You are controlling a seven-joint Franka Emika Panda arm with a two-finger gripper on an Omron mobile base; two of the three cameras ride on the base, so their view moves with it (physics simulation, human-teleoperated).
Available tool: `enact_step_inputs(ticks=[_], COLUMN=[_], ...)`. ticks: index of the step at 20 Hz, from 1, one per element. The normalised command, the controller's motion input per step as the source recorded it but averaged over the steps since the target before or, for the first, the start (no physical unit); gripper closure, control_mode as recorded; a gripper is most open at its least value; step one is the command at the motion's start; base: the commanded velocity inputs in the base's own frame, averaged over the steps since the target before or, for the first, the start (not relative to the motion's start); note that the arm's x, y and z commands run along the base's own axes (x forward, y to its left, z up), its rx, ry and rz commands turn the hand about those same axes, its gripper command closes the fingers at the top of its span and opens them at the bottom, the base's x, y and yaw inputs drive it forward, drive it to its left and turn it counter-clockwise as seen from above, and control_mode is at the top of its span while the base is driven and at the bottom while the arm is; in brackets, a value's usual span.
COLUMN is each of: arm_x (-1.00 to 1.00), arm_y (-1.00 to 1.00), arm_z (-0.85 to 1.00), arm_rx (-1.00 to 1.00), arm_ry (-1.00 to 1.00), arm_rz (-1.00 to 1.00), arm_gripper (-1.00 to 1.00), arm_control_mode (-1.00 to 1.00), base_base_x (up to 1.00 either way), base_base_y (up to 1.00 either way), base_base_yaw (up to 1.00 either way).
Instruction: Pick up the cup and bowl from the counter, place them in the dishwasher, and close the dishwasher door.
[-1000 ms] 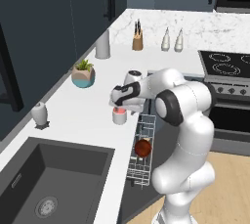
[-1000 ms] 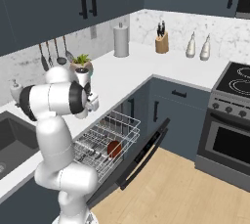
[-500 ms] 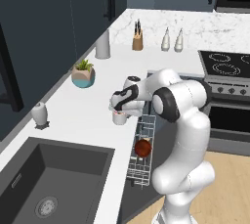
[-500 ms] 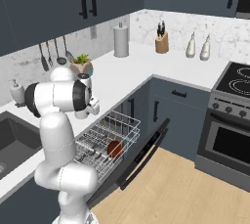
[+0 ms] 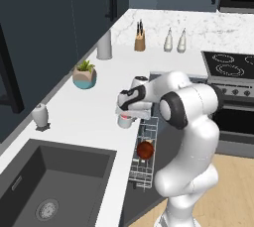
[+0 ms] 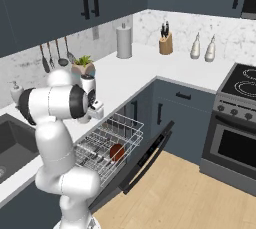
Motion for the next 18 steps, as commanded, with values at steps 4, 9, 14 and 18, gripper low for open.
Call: enact_step_inputs(ticks=[4, 9, 14, 18], arm_x=[-0.89, -0.67, -0.24, 0.44], arm_y=[-0.74, -0.9, -0.9, -0.52], arm_z=[-0.07, 0.02, -0.02, -0.29], arm_rx=[0.0, 0.06, 0.17, 0.35], arm_ry=[0.07, -0.01, -0.02, -0.07], arm_rz=[0.0, 0.0, 0.0, 0.04], arm_gripper=[1.0, 1.0, 1.0, 1.0], arm_control_mode=[-1.0, -1.0, -1.0, -1.0], base_base_x=[0.0, 0.0, 0.0, 0.0], base_base_y=[0.0, 0.0, 0.0, 0.0], base_base_yaw=[0.0, 0.0, 0.0, 0.0])
